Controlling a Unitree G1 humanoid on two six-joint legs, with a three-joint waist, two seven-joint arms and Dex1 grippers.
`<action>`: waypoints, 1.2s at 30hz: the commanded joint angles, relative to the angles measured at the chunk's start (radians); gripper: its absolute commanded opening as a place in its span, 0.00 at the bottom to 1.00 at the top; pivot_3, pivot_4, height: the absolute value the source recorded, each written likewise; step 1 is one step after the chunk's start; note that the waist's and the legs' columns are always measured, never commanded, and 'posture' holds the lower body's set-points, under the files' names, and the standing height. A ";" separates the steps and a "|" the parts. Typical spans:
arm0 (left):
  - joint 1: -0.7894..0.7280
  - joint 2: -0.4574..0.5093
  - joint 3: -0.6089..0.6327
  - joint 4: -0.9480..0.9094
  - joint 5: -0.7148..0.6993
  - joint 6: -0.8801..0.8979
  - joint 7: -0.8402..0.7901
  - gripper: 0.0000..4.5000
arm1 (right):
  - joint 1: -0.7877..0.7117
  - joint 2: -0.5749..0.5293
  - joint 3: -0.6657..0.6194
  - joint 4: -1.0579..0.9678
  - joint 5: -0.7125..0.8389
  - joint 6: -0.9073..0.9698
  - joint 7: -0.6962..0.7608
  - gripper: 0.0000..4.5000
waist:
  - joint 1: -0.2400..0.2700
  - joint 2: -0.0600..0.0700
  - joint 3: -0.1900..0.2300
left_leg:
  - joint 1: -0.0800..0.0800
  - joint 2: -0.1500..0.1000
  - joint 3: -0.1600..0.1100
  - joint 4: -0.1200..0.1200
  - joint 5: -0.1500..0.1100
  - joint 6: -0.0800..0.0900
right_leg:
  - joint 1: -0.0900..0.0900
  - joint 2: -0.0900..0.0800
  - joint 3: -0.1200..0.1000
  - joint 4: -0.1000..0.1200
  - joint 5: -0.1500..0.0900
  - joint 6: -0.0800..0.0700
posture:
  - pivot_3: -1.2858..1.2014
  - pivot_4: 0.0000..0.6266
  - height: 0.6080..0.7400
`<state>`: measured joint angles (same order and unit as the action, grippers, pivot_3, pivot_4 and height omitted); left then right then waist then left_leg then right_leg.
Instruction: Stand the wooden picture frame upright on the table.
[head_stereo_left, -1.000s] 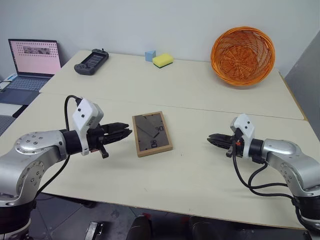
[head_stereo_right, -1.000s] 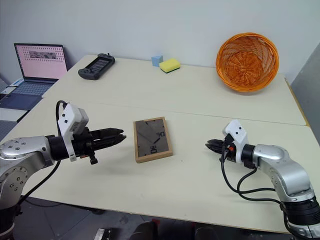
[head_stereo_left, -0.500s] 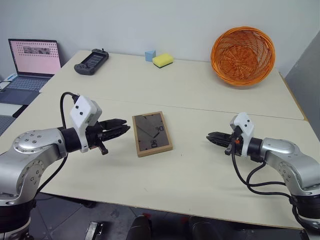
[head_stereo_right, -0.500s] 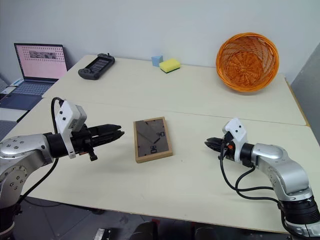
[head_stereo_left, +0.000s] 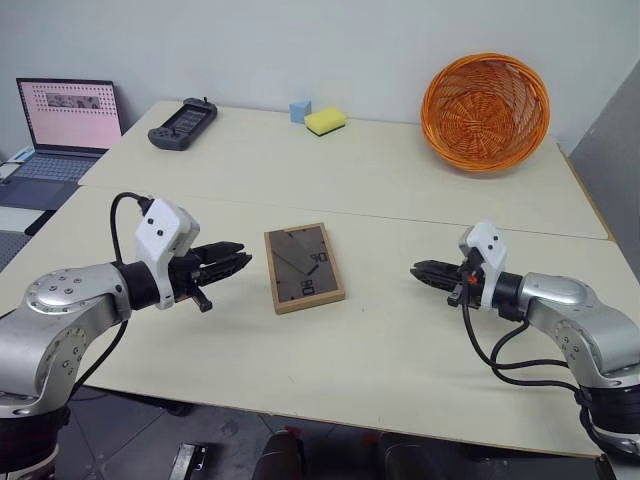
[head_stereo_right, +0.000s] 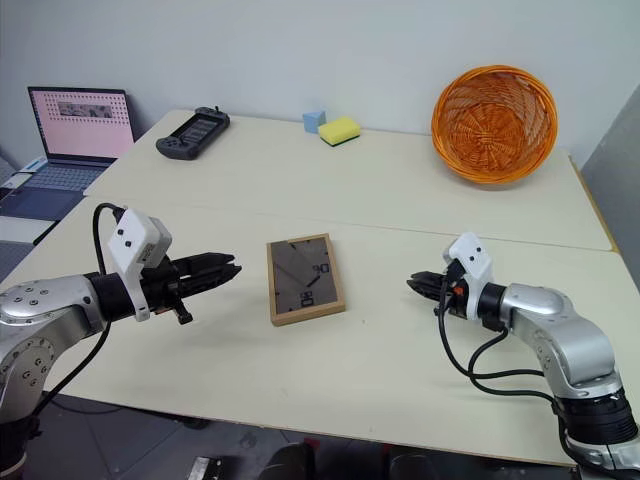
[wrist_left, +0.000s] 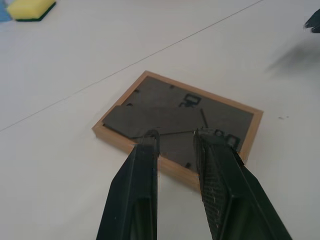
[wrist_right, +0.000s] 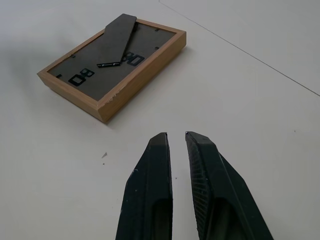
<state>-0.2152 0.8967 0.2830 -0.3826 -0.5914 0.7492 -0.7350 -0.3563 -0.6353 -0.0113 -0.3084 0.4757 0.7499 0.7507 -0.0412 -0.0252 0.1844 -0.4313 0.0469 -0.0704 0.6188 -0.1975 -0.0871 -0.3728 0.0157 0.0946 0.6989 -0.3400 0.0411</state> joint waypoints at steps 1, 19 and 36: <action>-0.074 -0.066 -0.059 0.205 0.139 -0.115 0.088 0.26 | -0.038 0.064 0.032 -0.014 -0.008 -0.022 -0.041 0.13 | 0.000 0.000 0.000 | 0.001 0.000 0.000 0.000 0.000 0.000 | 0.001 0.000 0.000 0.001 0.000 0.000 | 0.52 0.24 1.00; -0.410 -0.294 -0.282 0.771 0.395 -0.442 0.047 0.26 | -0.056 0.177 0.076 0.060 -0.096 -0.080 -0.122 0.13 | 0.005 0.000 0.000 | -0.001 -0.001 -0.001 0.006 0.000 0.000 | -0.001 0.000 -0.001 0.008 0.000 0.000 | 0.52 0.24 1.00; -0.406 -0.277 -0.209 0.764 0.407 -0.416 0.053 0.26 | -0.100 0.200 0.178 0.183 -0.195 -0.205 -0.051 0.13 | -0.013 0.000 0.000 | -0.001 -0.001 -0.003 0.009 0.000 0.000 | -0.002 0.000 -0.003 0.014 0.000 0.000 | 0.52 0.24 1.00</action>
<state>-0.6278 0.5925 0.0368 0.4460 -0.1789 0.3268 -0.6898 -0.4320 -0.4396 0.1811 -0.1239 0.2872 0.5730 0.6988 -0.0541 -0.0252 0.1842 -0.4319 0.0460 -0.0730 0.6272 -0.1974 -0.0872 -0.3750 0.0160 0.0919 0.7130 -0.3399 0.0410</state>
